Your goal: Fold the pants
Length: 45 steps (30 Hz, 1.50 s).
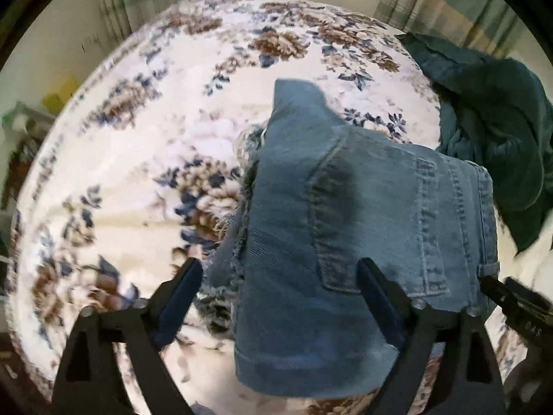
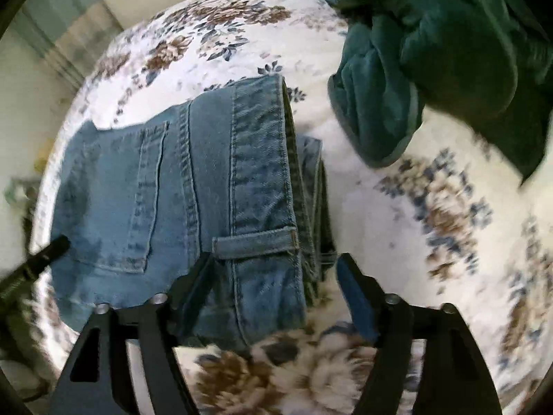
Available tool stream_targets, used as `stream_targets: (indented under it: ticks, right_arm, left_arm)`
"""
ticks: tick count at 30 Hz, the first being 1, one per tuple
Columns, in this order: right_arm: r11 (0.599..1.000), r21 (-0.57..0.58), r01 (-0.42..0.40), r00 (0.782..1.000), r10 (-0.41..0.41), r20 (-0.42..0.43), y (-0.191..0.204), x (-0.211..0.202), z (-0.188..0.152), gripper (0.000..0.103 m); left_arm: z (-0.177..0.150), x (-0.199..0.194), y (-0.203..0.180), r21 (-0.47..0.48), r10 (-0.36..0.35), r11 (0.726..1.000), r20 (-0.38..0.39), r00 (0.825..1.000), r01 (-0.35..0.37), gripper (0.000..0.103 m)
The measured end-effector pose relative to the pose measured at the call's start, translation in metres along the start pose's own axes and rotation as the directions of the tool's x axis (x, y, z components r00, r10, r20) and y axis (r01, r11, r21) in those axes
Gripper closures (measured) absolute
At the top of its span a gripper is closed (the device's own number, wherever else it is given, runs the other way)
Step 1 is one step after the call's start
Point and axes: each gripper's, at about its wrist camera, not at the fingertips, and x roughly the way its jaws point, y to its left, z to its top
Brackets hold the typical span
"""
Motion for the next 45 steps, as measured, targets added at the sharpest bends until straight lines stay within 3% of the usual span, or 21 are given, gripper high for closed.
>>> stream_targets:
  ticks: [2, 5, 11, 17, 29, 38, 45]
  right_arm:
    - [0.999, -0.016, 0.035, 0.999, -0.035, 0.021, 0.005, -0.018, -0.006, 0.0]
    - [0.996, -0.02, 0.082, 0.995, -0.081, 0.05, 0.005, -0.044, -0.014, 0.0]
    - [0.996, -0.009, 0.087, 0.991, -0.085, 0.106, 0.001, -0.113, -0.038, 0.0]
    - [0.997, -0.01, 0.075, 0.98, -0.071, 0.187, -0.007, -0.2, -0.074, 0.0]
    - [0.997, -0.071, 0.041, 0.93, -0.012, 0.368, -0.021, -0.393, -0.179, 0.0]
    - [0.993, -0.12, 0.001, 0.897, 0.053, 0.439, -0.033, -0.506, -0.251, 0.0]
    - [0.991, -0.132, 0.023, 0.862, 0.047, 0.504, -0.033, -0.582, -0.294, 0.0]
  left_arm:
    - [-0.003, -0.012, -0.008, 0.03, 0.023, 0.999, 0.019, 1.0, -0.024, 0.001]
    - [-0.007, -0.032, -0.018, 0.059, 0.052, 0.997, 0.046, 0.998, -0.055, 0.001]
    - [-0.019, -0.083, -0.028, 0.065, 0.058, 0.996, 0.089, 0.994, -0.064, 0.001]
    - [-0.051, -0.165, -0.044, 0.067, 0.044, 0.996, 0.165, 0.985, -0.056, 0.001]
    - [-0.139, -0.337, -0.062, 0.066, 0.083, 0.992, 0.319, 0.944, -0.109, 0.001]
    - [-0.193, -0.422, -0.057, 0.008, 0.101, 0.994, 0.386, 0.917, -0.113, 0.001]
    - [-0.223, -0.48, -0.057, 0.0, 0.106, 0.993, 0.442, 0.89, -0.119, 0.001]
